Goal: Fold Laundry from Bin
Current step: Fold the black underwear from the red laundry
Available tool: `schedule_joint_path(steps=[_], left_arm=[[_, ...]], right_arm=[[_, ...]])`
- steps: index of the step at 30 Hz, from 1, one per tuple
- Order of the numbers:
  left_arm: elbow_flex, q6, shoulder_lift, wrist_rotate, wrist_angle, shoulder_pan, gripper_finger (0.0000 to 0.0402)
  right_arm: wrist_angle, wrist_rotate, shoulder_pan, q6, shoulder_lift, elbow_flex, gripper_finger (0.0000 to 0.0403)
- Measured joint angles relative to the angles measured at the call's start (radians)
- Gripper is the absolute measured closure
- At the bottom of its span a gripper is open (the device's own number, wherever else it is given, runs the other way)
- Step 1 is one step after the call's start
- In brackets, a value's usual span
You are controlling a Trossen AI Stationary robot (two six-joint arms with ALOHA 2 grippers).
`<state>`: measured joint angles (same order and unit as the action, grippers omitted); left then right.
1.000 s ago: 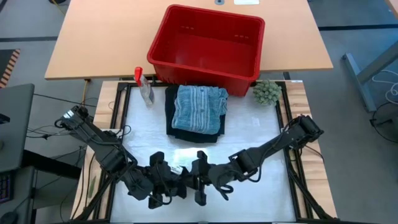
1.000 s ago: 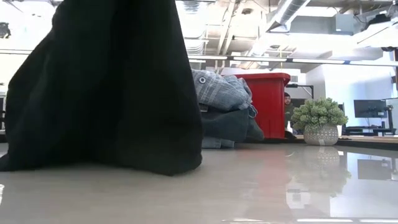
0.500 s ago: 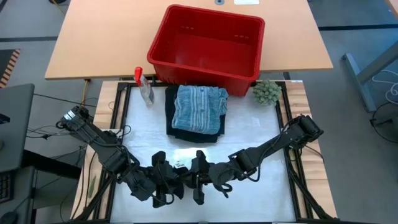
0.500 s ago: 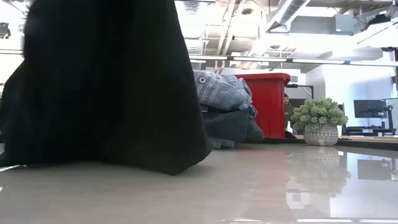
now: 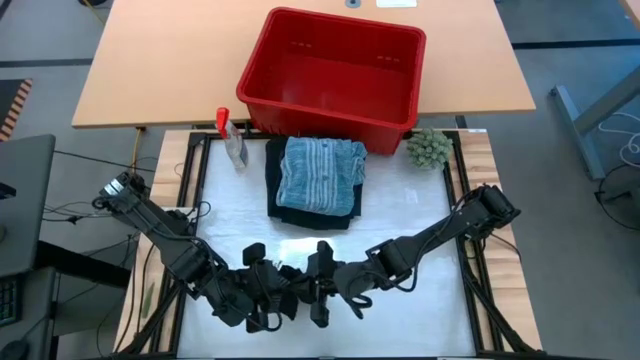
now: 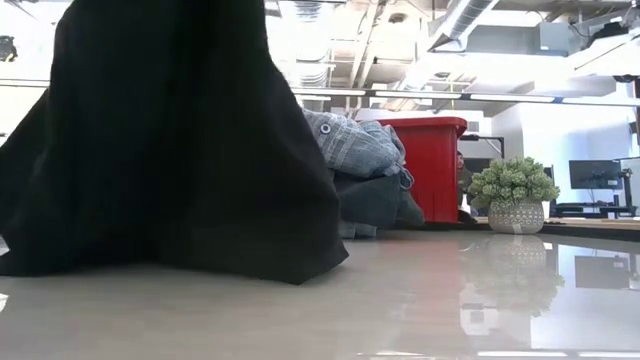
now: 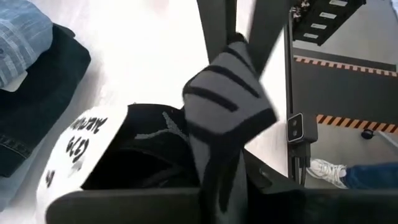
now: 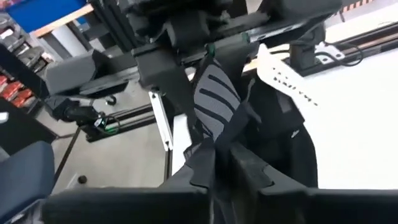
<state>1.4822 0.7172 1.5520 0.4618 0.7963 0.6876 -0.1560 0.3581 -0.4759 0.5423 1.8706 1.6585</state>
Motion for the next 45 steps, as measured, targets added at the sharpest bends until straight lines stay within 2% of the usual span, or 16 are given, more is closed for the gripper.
schedule_joint_path(steps=[6,11,16,20,23,25,27,28,33,38,41,45], left_arm=[[0.0,-0.004,0.0,-0.023,0.001,0.0,0.0399],[0.0,-0.001,-0.005,-0.114,0.01,0.0,0.04],[0.058,-0.004,-0.032,-0.212,0.097,-0.009,0.0401],[0.171,-0.015,-0.055,-0.295,0.287,-0.057,0.0401],[0.265,-0.032,-0.055,-0.358,0.433,-0.107,0.0401],[0.33,-0.064,-0.055,-0.399,0.516,-0.144,0.0401],[0.4,-0.086,-0.055,-0.428,0.596,-0.181,0.0401],[0.434,-0.093,-0.055,-0.442,0.634,-0.198,0.0401],[0.594,-0.129,-0.055,-0.462,0.748,-0.252,0.0401],[0.699,-0.143,-0.055,-0.465,0.764,-0.269,0.0401],[0.727,-0.149,-0.049,-0.464,0.763,-0.271,0.0401],[0.725,-0.145,-0.038,-0.482,0.77,-0.274,0.0401]], right_arm=[[-0.037,-0.061,0.007,0.007,0.0,0.0,0.0299],[-0.055,-0.114,0.018,0.001,-0.003,0.0,0.0241],[-0.126,-0.296,0.045,0.007,-0.043,0.0,0.0184],[-0.231,-0.426,0.039,-0.031,-0.073,0.002,0.0176],[-0.348,-0.432,0.009,-0.098,-0.076,0.001,0.0187],[-0.403,-0.37,-0.016,-0.164,-0.07,-0.004,0.0197],[-0.335,-0.294,-0.035,-0.19,-0.065,-0.052,0.0206],[-0.257,-0.288,-0.04,-0.198,-0.06,-0.087,0.0211],[0.209,-0.367,-0.007,-0.172,-0.047,-0.248,0.0239],[0.589,-0.356,0.062,-0.098,-0.034,-0.38,0.0317],[0.709,-0.372,0.079,-0.046,0.02,-0.391,0.0378],[0.831,-0.384,0.062,0.046,0.167,-0.321,0.0382]])
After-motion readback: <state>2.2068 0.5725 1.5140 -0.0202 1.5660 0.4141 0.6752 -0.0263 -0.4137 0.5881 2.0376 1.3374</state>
